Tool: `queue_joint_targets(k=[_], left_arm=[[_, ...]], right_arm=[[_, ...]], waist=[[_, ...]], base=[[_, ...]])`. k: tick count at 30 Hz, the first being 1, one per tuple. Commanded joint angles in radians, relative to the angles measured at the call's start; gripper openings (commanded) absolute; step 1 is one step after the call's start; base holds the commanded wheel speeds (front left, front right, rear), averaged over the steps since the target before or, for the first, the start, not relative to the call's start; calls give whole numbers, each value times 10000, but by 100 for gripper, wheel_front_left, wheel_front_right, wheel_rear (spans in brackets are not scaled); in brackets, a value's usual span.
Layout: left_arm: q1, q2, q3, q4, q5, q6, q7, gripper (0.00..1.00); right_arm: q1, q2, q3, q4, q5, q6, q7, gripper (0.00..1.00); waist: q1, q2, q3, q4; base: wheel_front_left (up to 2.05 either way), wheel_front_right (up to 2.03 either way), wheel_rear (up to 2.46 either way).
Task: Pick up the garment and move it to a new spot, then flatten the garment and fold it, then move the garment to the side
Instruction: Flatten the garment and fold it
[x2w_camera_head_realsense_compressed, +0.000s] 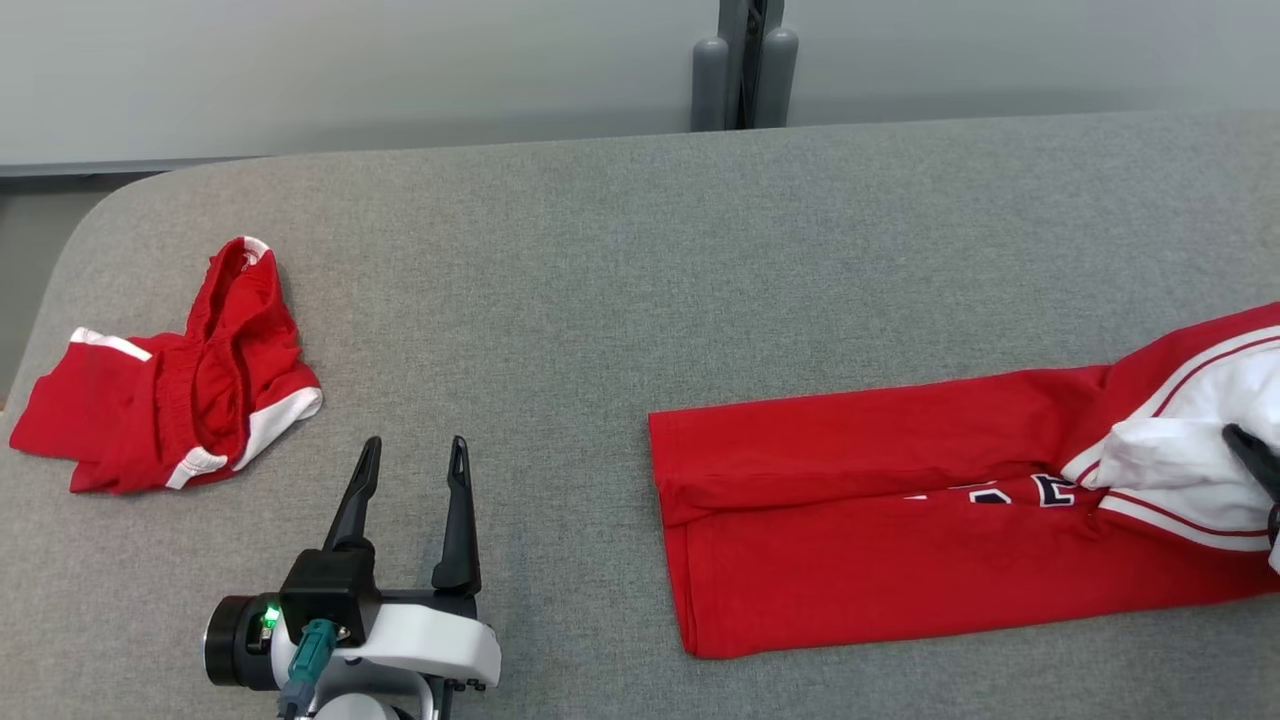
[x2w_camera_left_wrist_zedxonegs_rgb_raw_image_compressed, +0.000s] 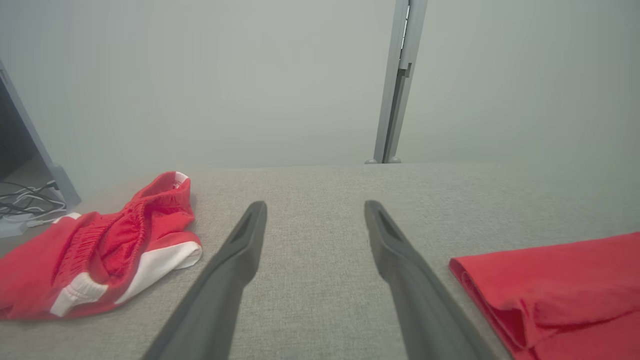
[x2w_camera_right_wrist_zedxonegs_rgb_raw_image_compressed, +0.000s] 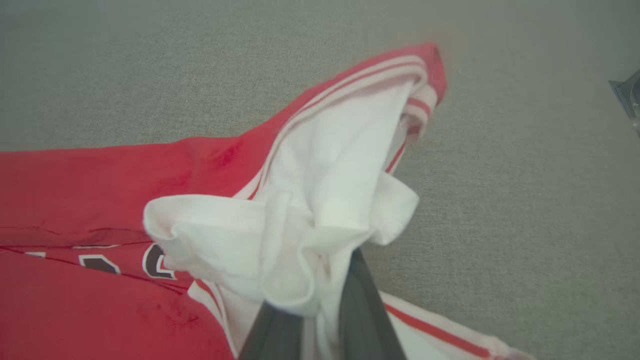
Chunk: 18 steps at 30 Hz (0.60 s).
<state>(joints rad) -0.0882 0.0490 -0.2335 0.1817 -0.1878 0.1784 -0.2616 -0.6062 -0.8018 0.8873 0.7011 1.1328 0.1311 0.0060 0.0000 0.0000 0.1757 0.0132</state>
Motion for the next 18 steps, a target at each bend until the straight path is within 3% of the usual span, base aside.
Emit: queue_joint_targets(k=[1, 12, 18], left_arm=[[90, 34, -18, 14, -161, 94, -40, 100], [49, 35, -229, -161, -913, 357, -40, 100], [-79, 34, -269, -175, -1361, 554, -40, 100]], right_arm=[[-12, 17, -7, -169, -106, -7, 191, 0], [84, 133, -697, -1121, -837, -7, 1182, 0], [462, 766, -1738, -1951, -1696, -5, 2281, 0]], waist=[[0, 0, -192, -59], [0, 0, -416, -194], [0, 0, -351, -327]], base=[[0, 0, 0], [0, 0, 0], [0, 0, 0]])
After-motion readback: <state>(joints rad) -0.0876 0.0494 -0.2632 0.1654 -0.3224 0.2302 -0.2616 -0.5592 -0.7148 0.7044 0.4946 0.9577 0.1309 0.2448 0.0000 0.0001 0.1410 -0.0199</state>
